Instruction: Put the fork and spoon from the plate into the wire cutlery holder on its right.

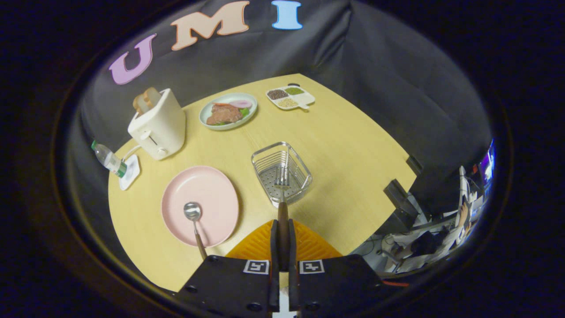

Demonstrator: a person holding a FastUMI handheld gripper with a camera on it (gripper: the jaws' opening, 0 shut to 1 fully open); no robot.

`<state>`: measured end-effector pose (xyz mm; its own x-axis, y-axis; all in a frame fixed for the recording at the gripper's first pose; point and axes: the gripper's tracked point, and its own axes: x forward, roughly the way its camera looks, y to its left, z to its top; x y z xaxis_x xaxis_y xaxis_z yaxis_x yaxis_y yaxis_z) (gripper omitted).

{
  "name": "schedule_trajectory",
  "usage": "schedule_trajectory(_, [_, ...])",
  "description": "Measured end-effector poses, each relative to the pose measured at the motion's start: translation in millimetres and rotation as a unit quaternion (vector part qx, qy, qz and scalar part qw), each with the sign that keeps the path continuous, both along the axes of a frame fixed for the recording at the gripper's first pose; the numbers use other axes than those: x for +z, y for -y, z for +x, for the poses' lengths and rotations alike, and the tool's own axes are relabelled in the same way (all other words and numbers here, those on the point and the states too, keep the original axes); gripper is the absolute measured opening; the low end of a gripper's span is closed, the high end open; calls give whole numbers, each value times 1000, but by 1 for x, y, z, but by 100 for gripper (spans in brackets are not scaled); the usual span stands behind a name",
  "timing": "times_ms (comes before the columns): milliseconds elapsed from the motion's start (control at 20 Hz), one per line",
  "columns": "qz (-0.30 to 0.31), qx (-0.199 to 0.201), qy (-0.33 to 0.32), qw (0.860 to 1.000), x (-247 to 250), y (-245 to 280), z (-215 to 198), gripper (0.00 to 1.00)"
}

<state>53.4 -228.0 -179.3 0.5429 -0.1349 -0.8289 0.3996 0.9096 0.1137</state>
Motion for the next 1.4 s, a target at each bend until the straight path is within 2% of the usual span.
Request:
schedule_trajectory(400, [15,30,-12,999,-19,2,39,16])
schedule_trajectory(600, [-1,21,-17,1000,-18,11,38,21])
schedule_trajectory(750, [-16,19,-4,1000,-6,12,36,51])
schedule_trajectory(1000, [-38,35,55,997,28,-4,39,100])
schedule_trajectory(1200, [-40,58,123,990,60,-42,34,100])
schedule_trajectory(1400, [-40,101,173,979,72,-95,21,100])
